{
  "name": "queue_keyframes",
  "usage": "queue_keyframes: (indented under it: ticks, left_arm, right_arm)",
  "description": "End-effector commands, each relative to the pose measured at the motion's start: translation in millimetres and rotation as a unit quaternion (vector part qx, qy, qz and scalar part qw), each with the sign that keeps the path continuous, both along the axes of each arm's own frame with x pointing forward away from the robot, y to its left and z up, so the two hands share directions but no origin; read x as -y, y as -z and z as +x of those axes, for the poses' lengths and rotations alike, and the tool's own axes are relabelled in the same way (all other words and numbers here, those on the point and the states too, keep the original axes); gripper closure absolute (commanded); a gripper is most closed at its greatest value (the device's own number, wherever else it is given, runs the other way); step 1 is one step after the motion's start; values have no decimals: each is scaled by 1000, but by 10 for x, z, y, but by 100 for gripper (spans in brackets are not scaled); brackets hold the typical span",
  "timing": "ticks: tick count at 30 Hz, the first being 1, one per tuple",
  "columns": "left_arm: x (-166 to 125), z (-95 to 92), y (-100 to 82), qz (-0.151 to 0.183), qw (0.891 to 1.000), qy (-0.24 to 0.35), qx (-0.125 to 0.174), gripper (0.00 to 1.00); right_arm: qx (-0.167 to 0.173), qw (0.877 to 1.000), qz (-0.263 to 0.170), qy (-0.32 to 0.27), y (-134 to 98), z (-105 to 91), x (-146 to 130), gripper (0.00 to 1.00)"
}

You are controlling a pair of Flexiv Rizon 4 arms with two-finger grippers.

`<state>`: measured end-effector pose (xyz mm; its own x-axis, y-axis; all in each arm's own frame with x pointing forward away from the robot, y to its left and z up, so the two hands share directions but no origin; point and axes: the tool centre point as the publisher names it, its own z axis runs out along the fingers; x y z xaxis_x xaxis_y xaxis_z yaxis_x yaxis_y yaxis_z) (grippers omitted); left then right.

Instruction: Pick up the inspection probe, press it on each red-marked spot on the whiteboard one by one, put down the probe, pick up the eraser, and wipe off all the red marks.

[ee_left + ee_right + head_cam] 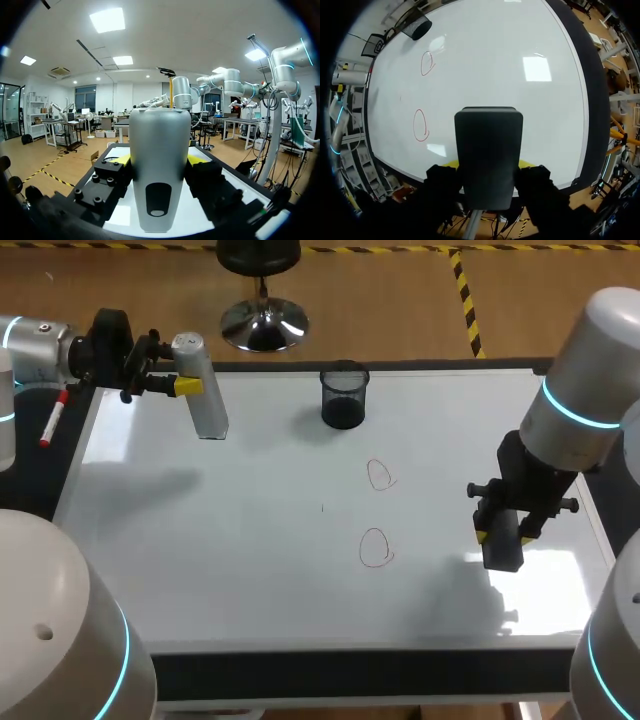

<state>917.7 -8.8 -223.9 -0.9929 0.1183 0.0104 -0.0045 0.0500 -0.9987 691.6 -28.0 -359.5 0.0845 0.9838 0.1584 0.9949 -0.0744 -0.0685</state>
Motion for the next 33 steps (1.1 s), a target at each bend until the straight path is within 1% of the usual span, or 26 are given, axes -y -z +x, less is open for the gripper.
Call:
queue_keyframes:
  ticks: [1,5,7,8,9,10,12,17,19,22,23,26,29,33]
  left_arm:
    - [-13,-13,17,5,1000,-3,4,100]
    - [-48,-70,1,18,1000,-15,7,100]
    - [-51,-141,4,38,999,-21,12,100]
    - [-54,-183,-3,37,999,-23,10,100]
    - [-59,-230,-11,39,999,-20,17,100]
    - [-64,-253,-18,37,999,-23,18,100]
    - [-96,-292,-39,36,999,-31,8,100]
    - [-161,-410,-66,32,999,-38,8,100]
    - [-180,-460,-68,26,999,-37,7,100]
    - [-210,-558,-60,15,999,-28,-4,100]
    - [-216,-599,-50,17,1000,-22,1,100]
    - [-234,-706,-35,20,1000,-15,-1,100]
    - [-253,-785,-26,20,1000,-11,-5,100]
    - [-300,-869,-32,17,1000,-10,-3,100]
  right_arm:
    - [1,1000,2,-1,-10,-7,15,100]
    - [1,1000,2,-1,-10,-7,15,100]
    - [1,1000,2,-1,-10,-7,15,100]
    - [1,1000,2,-1,-10,-7,15,100]
    - [1,1000,2,-1,-10,-7,15,100]
    - [1,1000,2,-1,-10,-7,15,100]
    - [1,1000,2,-1,-10,-7,15,100]
    - [1,1000,2,-1,-10,-7,15,100]
    - [1,1000,2,-1,-10,-7,15,100]
    - [1,1000,2,-1,-10,-7,15,100]
    - [1,1000,2,-1,-10,-7,15,100]
    - [1,1000,2,-1,-10,-7,15,100]
    - [1,1000,2,-1,-10,-7,15,100]
    - [1,1000,2,-1,-10,-7,15,100]
